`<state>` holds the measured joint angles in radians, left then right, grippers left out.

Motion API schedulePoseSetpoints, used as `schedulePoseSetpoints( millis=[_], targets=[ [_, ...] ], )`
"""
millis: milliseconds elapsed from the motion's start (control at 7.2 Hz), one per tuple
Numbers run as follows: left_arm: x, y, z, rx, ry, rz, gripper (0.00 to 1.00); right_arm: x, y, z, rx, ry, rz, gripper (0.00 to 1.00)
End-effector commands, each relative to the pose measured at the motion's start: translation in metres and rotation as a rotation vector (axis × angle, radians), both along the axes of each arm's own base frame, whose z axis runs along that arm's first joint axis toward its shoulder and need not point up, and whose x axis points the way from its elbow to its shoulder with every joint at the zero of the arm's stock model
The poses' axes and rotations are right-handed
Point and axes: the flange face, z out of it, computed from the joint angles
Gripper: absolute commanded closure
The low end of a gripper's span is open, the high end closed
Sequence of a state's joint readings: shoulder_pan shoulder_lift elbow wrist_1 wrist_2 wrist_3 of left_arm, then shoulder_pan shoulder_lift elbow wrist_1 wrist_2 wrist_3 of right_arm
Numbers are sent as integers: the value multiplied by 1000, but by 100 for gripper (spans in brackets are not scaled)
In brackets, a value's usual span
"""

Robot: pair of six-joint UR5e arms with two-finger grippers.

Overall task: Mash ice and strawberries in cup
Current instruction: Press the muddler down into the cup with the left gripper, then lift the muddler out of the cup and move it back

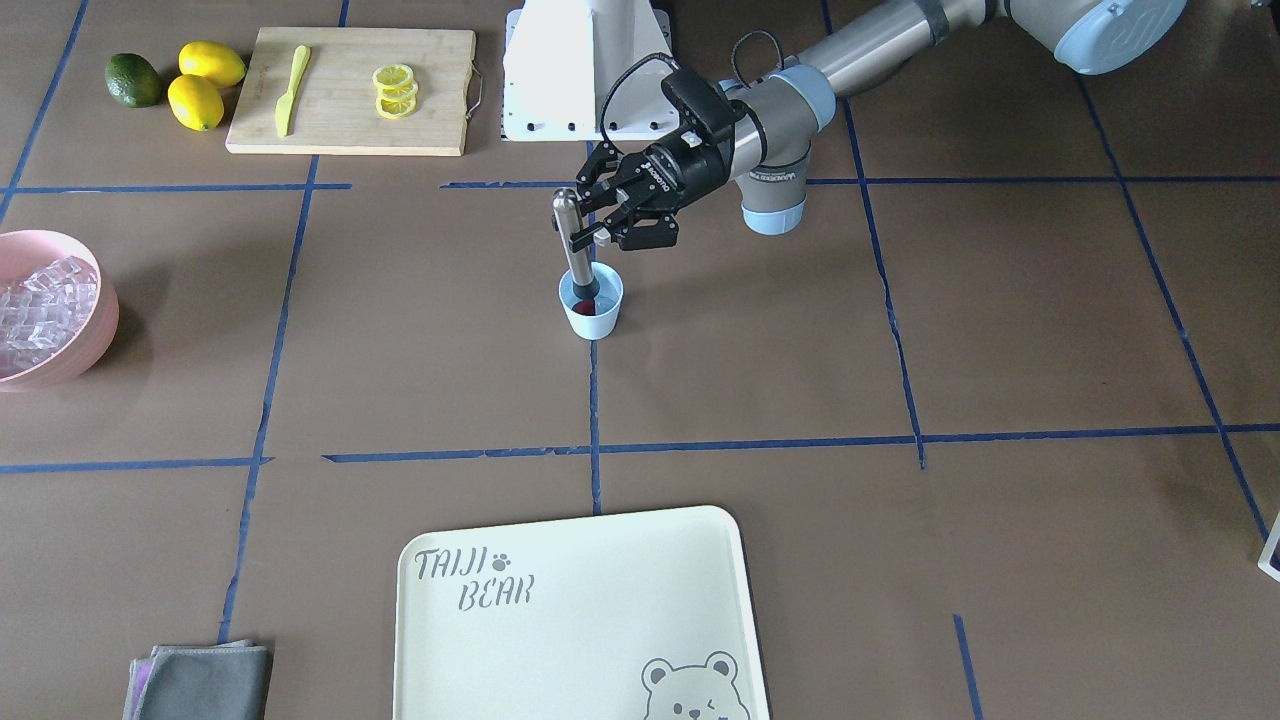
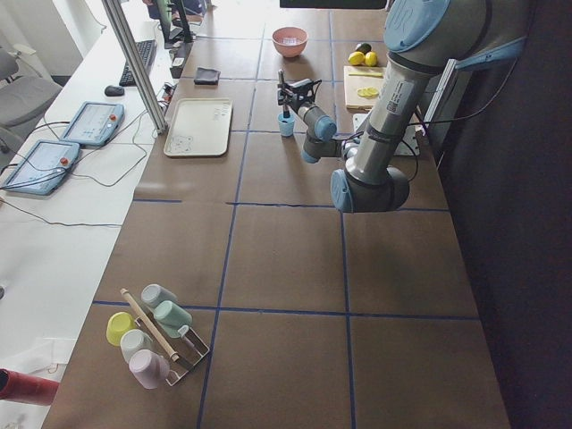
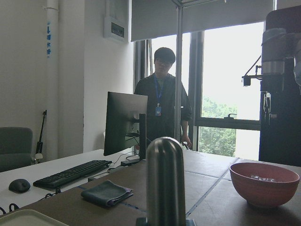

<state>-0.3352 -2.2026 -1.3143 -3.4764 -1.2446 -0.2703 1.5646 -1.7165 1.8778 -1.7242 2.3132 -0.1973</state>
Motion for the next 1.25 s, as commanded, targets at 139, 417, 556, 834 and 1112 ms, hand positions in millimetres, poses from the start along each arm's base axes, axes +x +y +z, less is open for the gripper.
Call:
schedulePoseSetpoints(
  millis=[139,417,556,834,1112],
  targets=[
    [-44,-20,-26,-52,-26,-24,100,0,1,2,-4,0,0,1],
    [-59,-40,-47,-131,-204,-66,100,0,1,2,-4,0,0,1],
    [-70,-48,-59,-178,-308,-85,100,0,0,2,-4,0,0,1],
    [-96,-45,-77,-281,-559,-102,100,0,0,2,-3,0,0,1],
    [-113,-34,-88,-383,-880,-106,100,0,0,2,-3,0,0,1]
  ],
)
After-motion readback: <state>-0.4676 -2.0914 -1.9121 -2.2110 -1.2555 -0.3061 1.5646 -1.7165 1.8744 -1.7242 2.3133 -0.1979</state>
